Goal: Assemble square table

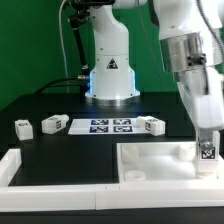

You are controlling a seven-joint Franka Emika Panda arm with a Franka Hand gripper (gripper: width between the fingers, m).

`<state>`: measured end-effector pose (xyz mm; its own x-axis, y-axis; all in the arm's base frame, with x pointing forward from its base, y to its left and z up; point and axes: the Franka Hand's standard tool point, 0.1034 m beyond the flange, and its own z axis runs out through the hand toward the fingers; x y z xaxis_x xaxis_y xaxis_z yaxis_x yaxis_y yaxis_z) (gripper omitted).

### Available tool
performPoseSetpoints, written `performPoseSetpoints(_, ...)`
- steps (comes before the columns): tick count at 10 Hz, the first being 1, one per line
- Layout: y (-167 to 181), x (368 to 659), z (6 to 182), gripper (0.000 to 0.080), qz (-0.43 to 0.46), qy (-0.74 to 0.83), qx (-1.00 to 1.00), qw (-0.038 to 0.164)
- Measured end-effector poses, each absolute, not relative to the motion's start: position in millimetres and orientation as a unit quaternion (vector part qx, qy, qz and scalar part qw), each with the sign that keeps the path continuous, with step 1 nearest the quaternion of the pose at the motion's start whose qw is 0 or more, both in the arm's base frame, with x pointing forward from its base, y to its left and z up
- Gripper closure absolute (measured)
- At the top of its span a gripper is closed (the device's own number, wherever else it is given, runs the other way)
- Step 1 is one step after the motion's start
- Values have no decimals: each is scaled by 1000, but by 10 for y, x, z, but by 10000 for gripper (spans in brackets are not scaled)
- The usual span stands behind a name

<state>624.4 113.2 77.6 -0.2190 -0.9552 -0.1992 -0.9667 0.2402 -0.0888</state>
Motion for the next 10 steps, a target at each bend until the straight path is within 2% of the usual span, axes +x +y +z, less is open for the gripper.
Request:
performPoseSetpoints(1,1131,6243,772,510,25,772,-626,106)
performPoseSetpoints(2,1147,6236,765,341,20,752,-651,103)
performPoseSetpoints(3,1254,6213,763,206,2,700,-708,88)
performPoseSetpoints(4,1346,6201,771,206,-10,646,-759,81)
performPoseSetpoints(5,1388,6195,787,166,-16,598,-797,79)
performPoseSetpoints(8,1348,6197,766,150,-25,513,-854,75)
performPoseSetpoints(10,1231,6238,773,150,-50,319,-944,64)
